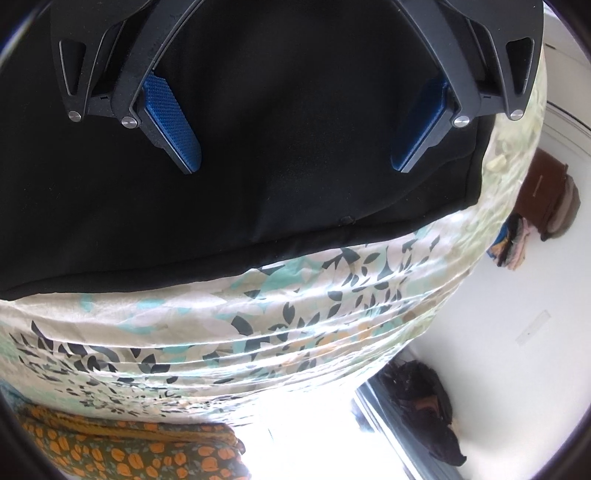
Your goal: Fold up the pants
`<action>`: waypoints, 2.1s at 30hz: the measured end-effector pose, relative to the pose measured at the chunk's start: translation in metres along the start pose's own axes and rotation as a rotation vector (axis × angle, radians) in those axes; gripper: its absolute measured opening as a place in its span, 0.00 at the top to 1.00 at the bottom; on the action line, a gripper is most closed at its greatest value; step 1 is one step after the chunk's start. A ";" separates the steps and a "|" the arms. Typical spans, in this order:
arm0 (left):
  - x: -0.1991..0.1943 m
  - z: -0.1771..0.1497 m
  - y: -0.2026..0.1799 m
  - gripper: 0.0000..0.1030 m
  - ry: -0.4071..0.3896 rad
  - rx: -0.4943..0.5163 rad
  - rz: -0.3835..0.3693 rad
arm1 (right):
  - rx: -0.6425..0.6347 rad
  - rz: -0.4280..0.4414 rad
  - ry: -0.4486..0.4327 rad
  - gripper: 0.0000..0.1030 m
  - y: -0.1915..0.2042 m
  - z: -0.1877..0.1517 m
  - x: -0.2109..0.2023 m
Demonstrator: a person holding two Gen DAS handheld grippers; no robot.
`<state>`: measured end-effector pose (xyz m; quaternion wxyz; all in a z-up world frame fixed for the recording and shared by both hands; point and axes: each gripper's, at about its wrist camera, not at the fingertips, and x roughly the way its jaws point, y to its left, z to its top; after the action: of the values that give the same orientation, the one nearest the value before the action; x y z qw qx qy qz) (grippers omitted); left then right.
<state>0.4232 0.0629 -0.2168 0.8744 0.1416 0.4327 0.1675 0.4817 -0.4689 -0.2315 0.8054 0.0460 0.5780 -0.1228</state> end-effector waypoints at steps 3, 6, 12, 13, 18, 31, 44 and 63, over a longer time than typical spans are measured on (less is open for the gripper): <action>0.000 -0.002 -0.001 0.00 -0.013 0.010 0.017 | 0.112 -0.101 -0.088 0.00 -0.089 0.003 -0.002; 0.003 -0.002 0.001 0.01 -0.012 -0.001 0.005 | 0.300 -0.024 -0.121 0.02 -0.145 0.001 -0.014; 0.007 -0.002 0.006 0.01 0.000 -0.037 -0.038 | 0.110 -0.023 -0.151 0.00 -0.068 -0.036 -0.069; 0.007 -0.002 0.008 0.01 0.005 -0.041 -0.046 | 0.094 0.024 -0.153 0.00 -0.049 -0.054 -0.081; -0.014 0.014 0.032 0.01 0.142 -0.038 -0.109 | -0.004 0.199 -0.133 0.00 0.024 -0.179 -0.153; -0.145 -0.133 -0.024 0.00 0.030 0.129 -0.229 | 0.023 -0.041 -0.079 0.00 0.013 -0.366 -0.161; -0.143 -0.132 0.045 0.01 0.114 -0.131 -0.279 | 0.111 -0.163 -0.210 0.00 -0.023 -0.374 -0.190; -0.140 -0.186 0.042 0.00 0.090 -0.079 -0.289 | 0.125 -0.089 -0.173 0.00 -0.011 -0.381 -0.163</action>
<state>0.1863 0.0620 -0.2095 0.8742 0.0356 0.4802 0.0629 0.0789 -0.3739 -0.2019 0.8416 0.0597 0.4989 -0.1979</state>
